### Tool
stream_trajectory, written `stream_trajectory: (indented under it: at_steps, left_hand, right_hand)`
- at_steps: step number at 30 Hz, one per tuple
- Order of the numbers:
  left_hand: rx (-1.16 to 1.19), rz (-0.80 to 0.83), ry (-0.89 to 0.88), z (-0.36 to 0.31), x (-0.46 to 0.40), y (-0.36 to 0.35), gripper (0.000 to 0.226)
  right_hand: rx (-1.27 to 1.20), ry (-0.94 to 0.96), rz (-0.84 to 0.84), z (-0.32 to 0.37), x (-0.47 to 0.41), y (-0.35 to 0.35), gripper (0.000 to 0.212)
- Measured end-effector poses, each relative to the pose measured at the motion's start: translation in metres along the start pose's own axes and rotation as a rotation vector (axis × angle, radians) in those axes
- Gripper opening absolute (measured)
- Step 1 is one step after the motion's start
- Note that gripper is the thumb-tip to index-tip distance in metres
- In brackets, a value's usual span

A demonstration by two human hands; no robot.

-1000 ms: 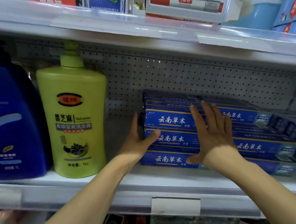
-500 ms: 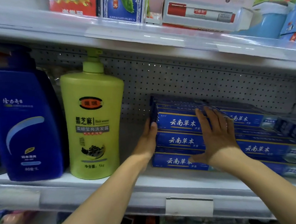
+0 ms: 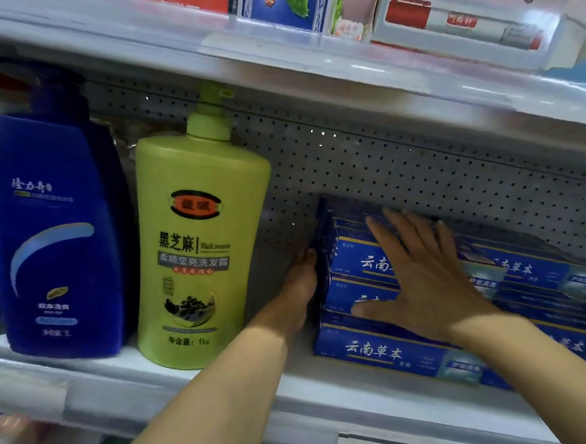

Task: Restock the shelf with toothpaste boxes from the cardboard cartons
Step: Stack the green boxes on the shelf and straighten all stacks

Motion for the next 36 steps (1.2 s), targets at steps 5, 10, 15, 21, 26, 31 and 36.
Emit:
stream_trajectory:
  at_steps: [5, 10, 15, 21, 26, 31, 36]
  left_hand:
    - [0.121, 0.189, 0.14, -0.005, -0.007, -0.018, 0.064]
    - [0.12, 0.281, 0.124, -0.007, -0.015, -0.027, 0.059]
    - [0.06, 0.303, 0.085, -0.006, -0.016, -0.025, 0.062]
    - [0.043, 0.311, 0.101, -0.002, -0.022, -0.026, 0.068]
    - [0.084, 0.313, 0.158, -0.006, -0.026, -0.026, 0.075]
    - [0.148, 0.344, 0.124, -0.008, -0.028, -0.036, 0.073]
    - [0.152, 0.33, 0.101, -0.005, -0.035, -0.037, 0.065]
  right_hand:
    - [-0.016, -0.027, -0.003, -0.008, -0.018, 0.004, 0.124]
    - [-0.087, -0.037, 0.027, -0.009, -0.022, 0.001, 0.094]
    - [-0.088, -0.04, -0.016, -0.01, -0.021, -0.002, 0.092]
    - [-0.073, -0.037, -0.006, -0.013, -0.023, -0.007, 0.094]
    - [-0.125, -0.055, 0.001, -0.018, -0.026, -0.005, 0.096]
    - [-0.157, -0.103, 0.169, -0.025, -0.03, -0.003, 0.088]
    - [-0.176, -0.07, 0.143, -0.024, -0.03, -0.002, 0.094]
Point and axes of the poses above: each hand's wrist, its own x-axis away from the middle knuckle, its own y-axis out of the back of the hand, z = x × y, the point moved 4 cm from there along -x, towards the middle knuckle, and after that the axes turned 12 degrees about -z, right-handed, at the moved point
